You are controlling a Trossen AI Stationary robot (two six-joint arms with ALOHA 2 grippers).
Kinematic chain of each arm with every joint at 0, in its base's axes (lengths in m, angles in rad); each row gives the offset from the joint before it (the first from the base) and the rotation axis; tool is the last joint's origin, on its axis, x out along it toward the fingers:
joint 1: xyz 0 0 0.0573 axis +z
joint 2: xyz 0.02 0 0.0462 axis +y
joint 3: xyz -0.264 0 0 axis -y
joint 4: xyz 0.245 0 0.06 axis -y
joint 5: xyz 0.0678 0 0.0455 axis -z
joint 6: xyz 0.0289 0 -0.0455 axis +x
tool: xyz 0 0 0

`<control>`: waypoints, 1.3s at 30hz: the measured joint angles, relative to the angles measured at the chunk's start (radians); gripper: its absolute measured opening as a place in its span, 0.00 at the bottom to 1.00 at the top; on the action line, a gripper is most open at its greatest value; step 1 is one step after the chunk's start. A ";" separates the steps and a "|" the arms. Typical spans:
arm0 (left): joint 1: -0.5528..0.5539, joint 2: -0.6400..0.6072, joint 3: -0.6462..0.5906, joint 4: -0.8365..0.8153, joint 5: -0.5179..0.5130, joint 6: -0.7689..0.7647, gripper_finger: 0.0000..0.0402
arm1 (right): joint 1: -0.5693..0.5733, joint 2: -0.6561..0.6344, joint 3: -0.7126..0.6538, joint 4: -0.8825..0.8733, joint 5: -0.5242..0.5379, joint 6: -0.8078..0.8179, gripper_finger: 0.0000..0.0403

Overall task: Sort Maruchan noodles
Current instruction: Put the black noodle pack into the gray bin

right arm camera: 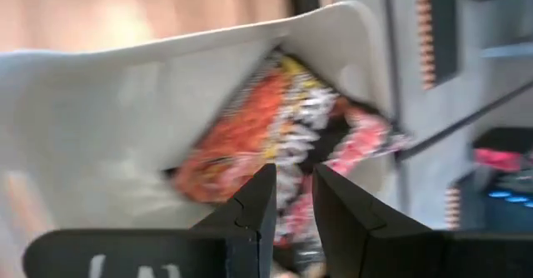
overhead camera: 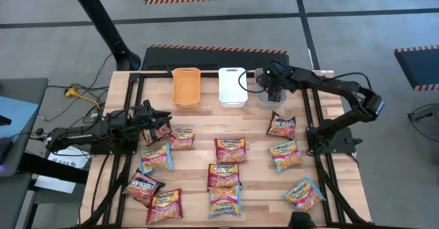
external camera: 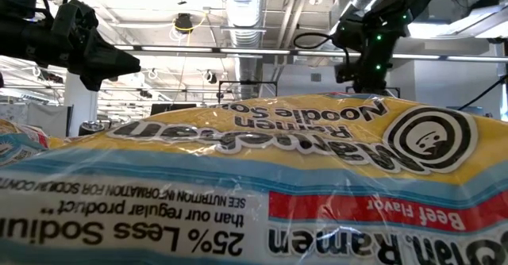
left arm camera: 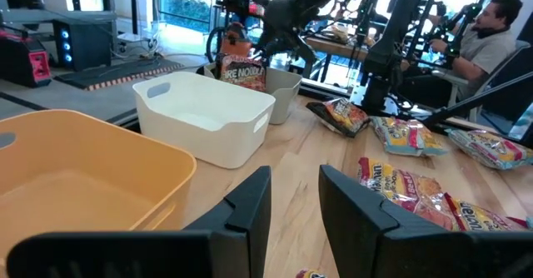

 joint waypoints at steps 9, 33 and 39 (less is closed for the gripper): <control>0.000 0.000 0.000 0.000 0.000 0.000 0.23 | -0.045 0.000 0.091 -0.164 -0.212 0.274 0.26; 0.000 0.000 0.000 0.000 0.000 0.003 0.23 | -0.151 0.000 0.127 -0.273 -0.370 0.623 0.26; 0.000 0.000 0.000 0.000 0.000 0.003 0.23 | -0.122 0.001 0.091 -0.233 -0.328 0.638 0.26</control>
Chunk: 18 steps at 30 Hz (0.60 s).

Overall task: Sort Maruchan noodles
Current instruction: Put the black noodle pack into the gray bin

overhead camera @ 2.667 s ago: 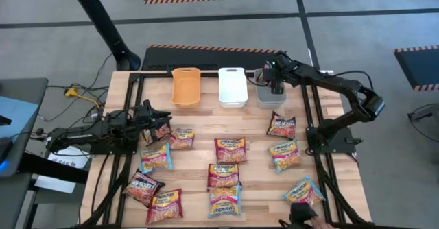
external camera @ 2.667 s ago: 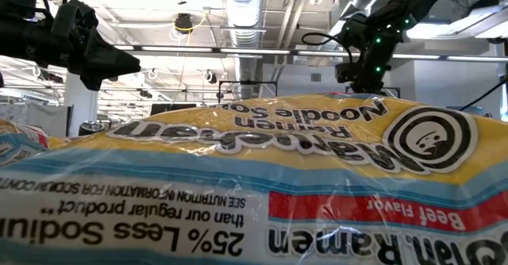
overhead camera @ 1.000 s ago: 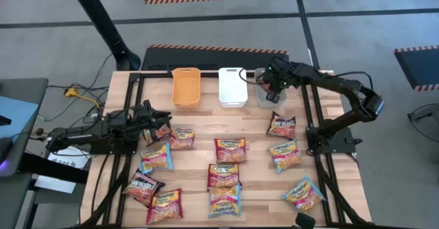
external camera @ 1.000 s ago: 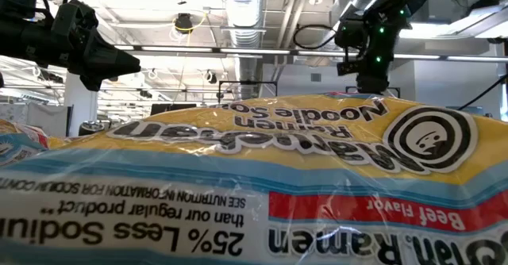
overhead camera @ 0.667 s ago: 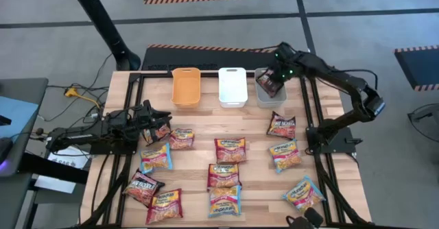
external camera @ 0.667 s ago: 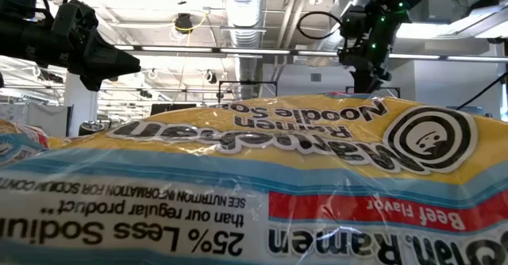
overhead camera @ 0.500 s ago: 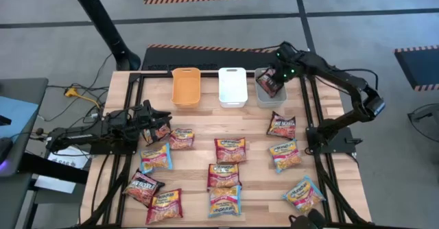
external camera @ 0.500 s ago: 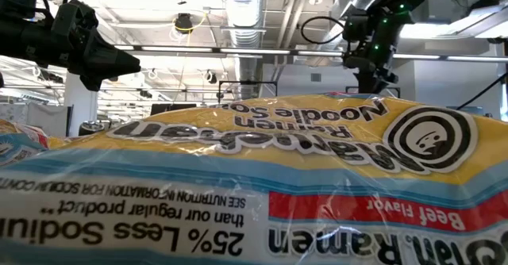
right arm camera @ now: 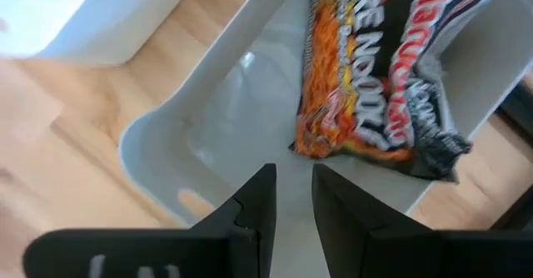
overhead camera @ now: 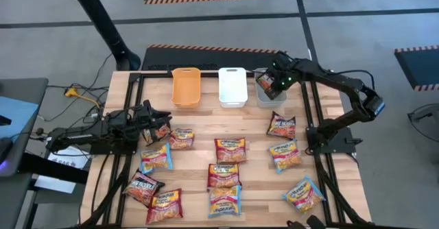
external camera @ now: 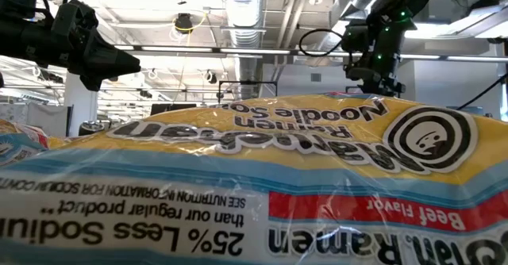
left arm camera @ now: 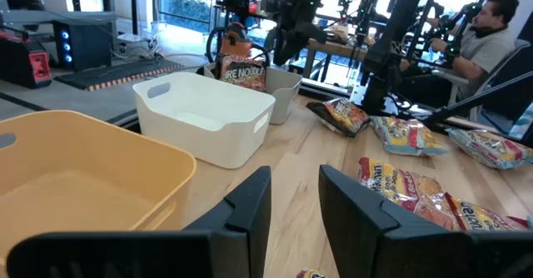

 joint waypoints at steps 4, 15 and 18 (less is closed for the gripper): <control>0.000 0.000 0.000 0.000 0.000 0.000 0.23 | 0.003 0.000 -0.012 0.024 0.015 0.008 0.26; 0.000 0.000 0.000 0.000 0.000 0.000 0.23 | 0.003 0.000 -0.089 0.122 0.038 0.038 0.26; 0.000 0.000 0.000 0.000 0.000 0.000 0.23 | 0.002 0.001 -0.090 0.151 0.061 0.029 0.25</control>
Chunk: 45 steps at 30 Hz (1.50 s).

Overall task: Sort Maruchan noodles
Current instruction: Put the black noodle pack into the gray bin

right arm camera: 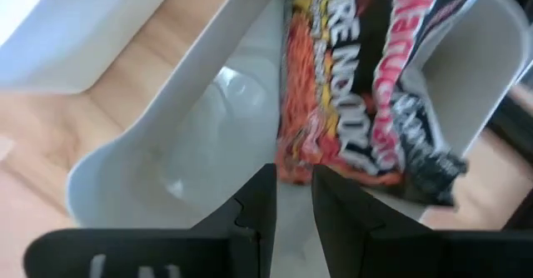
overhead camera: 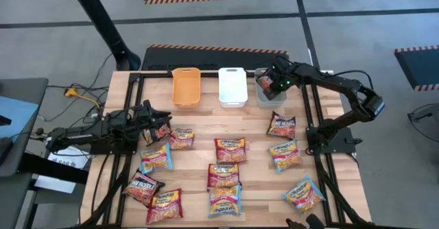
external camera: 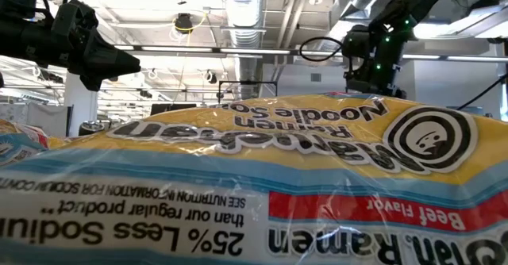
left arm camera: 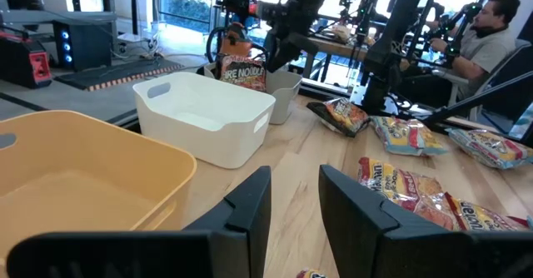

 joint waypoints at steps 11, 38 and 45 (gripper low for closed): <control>0.000 0.000 0.000 -0.001 0.000 0.000 0.23 | -0.011 0.153 0.000 0.016 0.009 -0.010 0.25; 0.000 0.000 0.000 -0.002 0.000 -0.011 0.23 | -0.005 0.378 0.117 0.089 0.247 0.000 0.25; 0.000 0.000 0.000 -0.009 0.000 -0.012 0.23 | 0.007 0.307 0.117 0.087 0.247 -0.003 0.25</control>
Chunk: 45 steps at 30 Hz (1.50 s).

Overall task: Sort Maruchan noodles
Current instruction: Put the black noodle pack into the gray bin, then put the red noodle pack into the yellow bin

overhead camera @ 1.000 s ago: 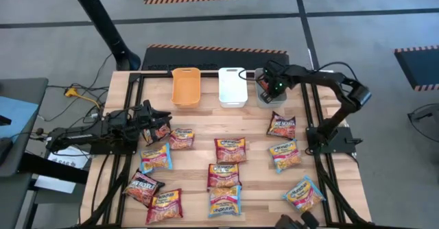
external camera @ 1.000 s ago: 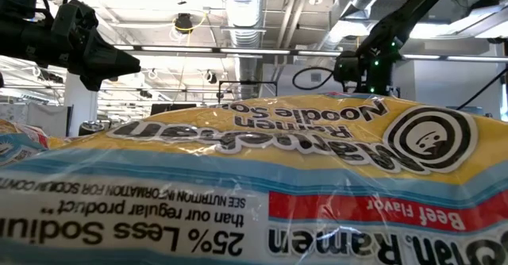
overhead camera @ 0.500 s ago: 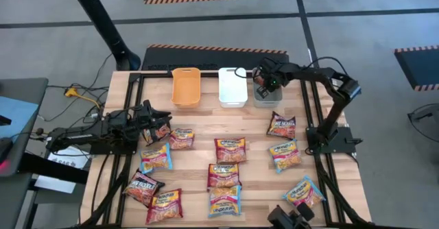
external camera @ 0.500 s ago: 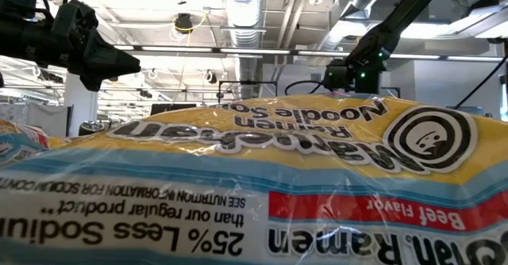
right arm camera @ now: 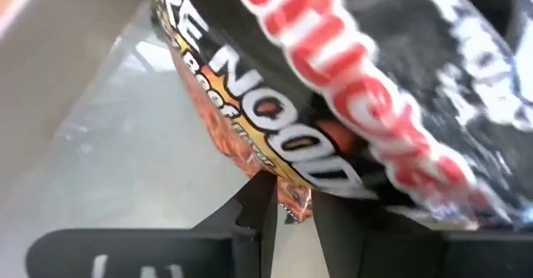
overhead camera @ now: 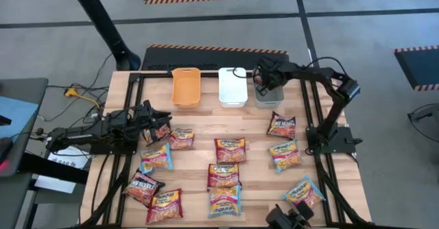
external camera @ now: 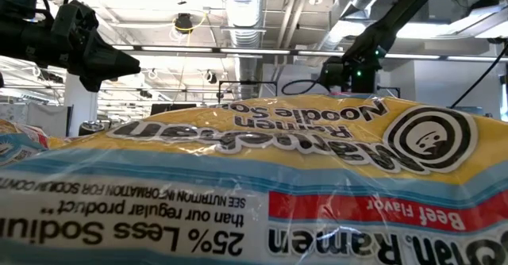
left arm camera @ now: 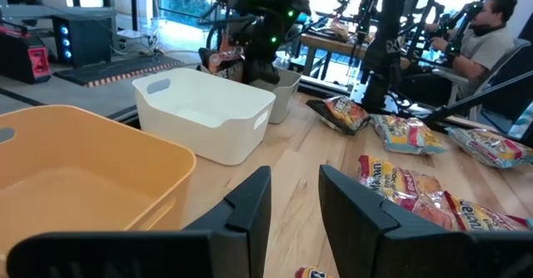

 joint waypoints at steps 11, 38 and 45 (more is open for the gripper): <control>0.000 0.000 0.000 -0.001 0.000 0.000 0.23 | -0.007 -0.047 0.000 0.002 -0.001 -0.008 0.25; 0.000 0.000 0.000 0.000 -0.005 0.124 0.23 | 0.125 -0.301 0.000 -0.058 -0.010 0.000 0.25; 0.000 0.000 0.000 0.003 -0.039 0.142 0.23 | 0.217 -0.366 0.000 -0.058 -0.010 -0.001 0.26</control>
